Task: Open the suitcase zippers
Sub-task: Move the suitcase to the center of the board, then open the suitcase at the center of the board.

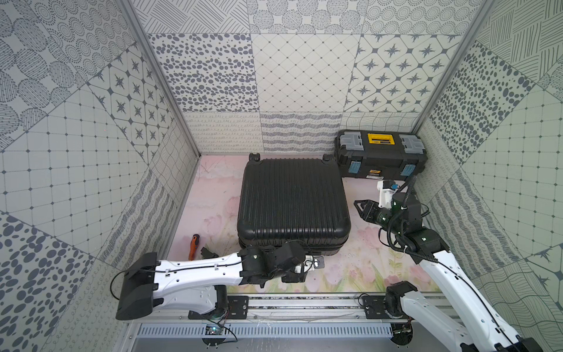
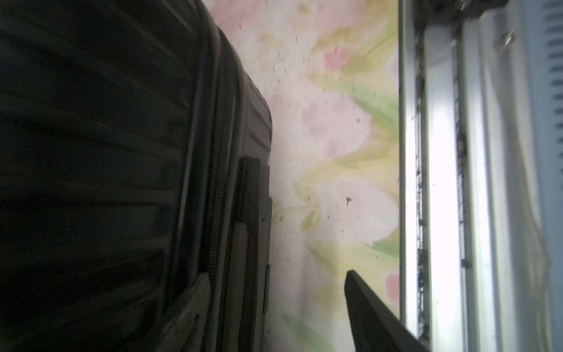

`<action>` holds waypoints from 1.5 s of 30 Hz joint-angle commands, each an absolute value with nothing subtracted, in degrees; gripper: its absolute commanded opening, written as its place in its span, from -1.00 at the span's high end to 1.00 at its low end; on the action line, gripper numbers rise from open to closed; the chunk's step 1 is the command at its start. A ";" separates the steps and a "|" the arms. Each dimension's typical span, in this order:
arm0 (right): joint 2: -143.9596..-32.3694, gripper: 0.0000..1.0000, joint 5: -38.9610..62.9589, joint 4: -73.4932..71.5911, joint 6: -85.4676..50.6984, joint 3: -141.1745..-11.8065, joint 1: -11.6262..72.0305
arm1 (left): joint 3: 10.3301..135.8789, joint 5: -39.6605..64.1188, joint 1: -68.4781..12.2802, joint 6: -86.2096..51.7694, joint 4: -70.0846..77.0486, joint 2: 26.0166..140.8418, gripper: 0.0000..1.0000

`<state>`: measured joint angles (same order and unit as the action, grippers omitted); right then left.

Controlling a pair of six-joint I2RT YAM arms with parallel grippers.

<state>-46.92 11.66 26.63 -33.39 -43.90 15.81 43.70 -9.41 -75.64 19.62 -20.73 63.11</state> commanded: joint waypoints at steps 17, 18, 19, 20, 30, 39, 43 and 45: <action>-42.68 1.00 25.18 26.98 -45.60 -24.50 9.59 | 63.53 -39.78 -57.03 -41.87 -67.49 36.19 1.00; -43.06 1.00 25.89 25.79 -45.90 -23.63 9.58 | 64.13 -38.51 -54.24 -41.81 -67.28 37.83 1.00; -43.35 1.00 26.52 24.55 -46.26 -22.93 9.55 | 64.38 -36.88 -51.39 -41.70 -66.88 39.23 1.00; -43.48 1.00 27.11 23.28 -46.76 -22.15 9.49 | 64.09 -33.73 -47.89 -41.01 -65.39 40.54 1.00; -44.57 1.00 31.58 14.18 -50.40 -17.69 9.32 | 53.15 6.61 -11.12 -41.95 -46.20 49.80 1.00; -46.31 1.00 38.83 -0.56 -56.07 -12.91 9.32 | 44.42 24.02 -6.17 -46.99 -31.62 54.61 1.00; -45.71 1.00 41.85 -9.61 -60.93 -11.37 9.35 | 44.73 25.49 -6.06 -46.63 -30.96 54.68 1.00; -44.78 1.00 42.70 -9.55 -61.23 -12.00 9.45 | 44.44 26.75 -6.06 -46.92 -30.27 55.15 1.00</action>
<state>-46.06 38.41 -0.95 -57.25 -11.66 9.23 44.91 14.02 -6.63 -44.18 -39.00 54.48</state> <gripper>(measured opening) 0.046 0.048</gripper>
